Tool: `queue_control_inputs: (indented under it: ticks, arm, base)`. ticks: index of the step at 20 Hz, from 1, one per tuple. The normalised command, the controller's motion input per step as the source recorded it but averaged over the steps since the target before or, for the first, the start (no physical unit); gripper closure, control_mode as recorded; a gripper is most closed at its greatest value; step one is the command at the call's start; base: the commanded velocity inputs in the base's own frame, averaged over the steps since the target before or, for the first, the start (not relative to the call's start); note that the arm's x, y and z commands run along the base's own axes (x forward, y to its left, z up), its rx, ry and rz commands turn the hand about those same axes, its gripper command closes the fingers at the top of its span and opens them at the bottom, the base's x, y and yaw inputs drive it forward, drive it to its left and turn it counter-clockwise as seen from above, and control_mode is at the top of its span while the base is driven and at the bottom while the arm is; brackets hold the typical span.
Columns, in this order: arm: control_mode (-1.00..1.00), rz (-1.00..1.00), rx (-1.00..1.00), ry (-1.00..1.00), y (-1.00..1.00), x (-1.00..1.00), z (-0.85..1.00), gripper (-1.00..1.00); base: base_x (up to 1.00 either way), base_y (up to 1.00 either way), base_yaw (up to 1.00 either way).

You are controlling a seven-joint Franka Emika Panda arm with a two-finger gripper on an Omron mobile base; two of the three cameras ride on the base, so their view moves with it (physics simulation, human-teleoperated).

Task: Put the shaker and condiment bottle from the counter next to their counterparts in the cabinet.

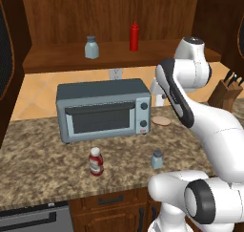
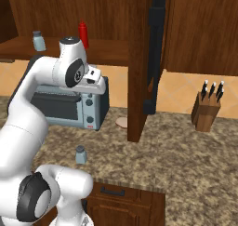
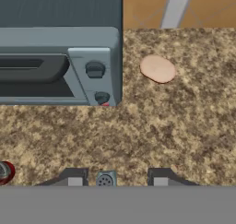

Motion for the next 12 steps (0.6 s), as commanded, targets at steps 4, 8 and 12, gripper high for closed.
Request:
queue_control_inputs:
  ticks: [4, 8, 12]
  arm:
    - [-1.0, 0.0, 0.0, 0.0, 0.0, 0.0, 0.0, -1.0]
    - [-1.0, 0.0, 0.0, 0.0, 0.0, 0.0, -0.03, -1.0]
    - [-1.0, 0.03, -0.06, -0.08, 0.21, -0.38, -0.1, -1.0]
  base:
    - [0.0, 0.0, 0.0]
    - [0.0, 0.0, 0.0]
    - [0.0, 0.0, 0.0]
